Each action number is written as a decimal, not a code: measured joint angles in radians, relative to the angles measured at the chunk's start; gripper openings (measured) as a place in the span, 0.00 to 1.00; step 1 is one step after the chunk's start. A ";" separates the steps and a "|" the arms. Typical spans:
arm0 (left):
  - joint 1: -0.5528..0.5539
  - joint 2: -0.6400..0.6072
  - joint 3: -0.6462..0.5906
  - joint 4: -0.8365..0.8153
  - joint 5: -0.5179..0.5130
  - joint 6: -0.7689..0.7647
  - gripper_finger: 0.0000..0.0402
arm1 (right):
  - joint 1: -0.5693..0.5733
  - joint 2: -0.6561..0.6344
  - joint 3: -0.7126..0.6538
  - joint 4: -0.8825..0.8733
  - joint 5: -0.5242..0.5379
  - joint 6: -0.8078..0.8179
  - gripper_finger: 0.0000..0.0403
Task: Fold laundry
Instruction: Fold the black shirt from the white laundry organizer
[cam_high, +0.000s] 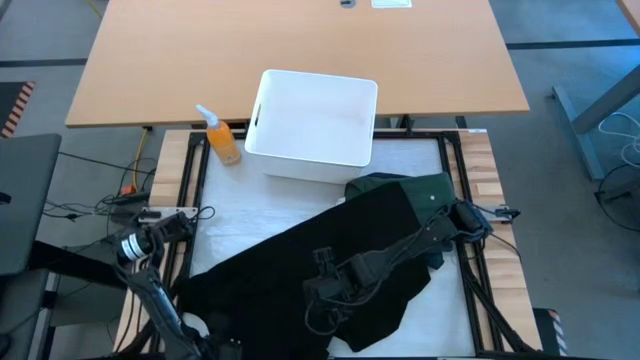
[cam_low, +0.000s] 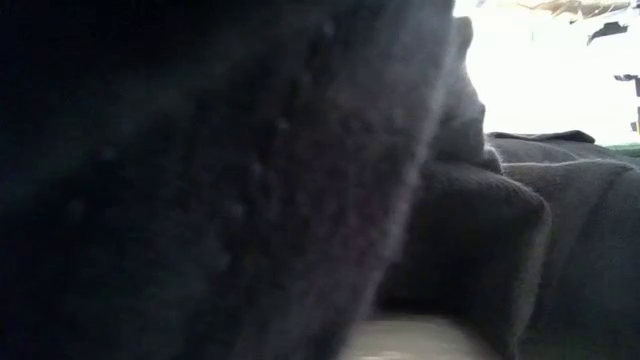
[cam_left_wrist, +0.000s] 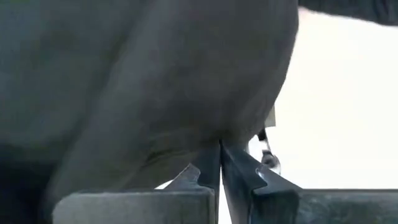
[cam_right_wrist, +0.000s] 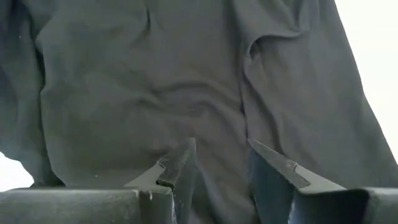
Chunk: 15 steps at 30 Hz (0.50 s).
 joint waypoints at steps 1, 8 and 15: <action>-0.002 0.007 0.000 0.002 0.027 -0.011 0.00 | 0.001 0.000 0.000 0.001 0.000 0.000 0.41; -0.012 0.034 -0.011 0.022 0.199 -0.117 0.00 | 0.018 -0.008 0.000 -0.054 0.008 0.003 0.41; -0.011 0.038 -0.008 0.010 0.353 -0.164 0.00 | 0.118 -0.063 -0.001 -0.292 0.064 0.101 0.41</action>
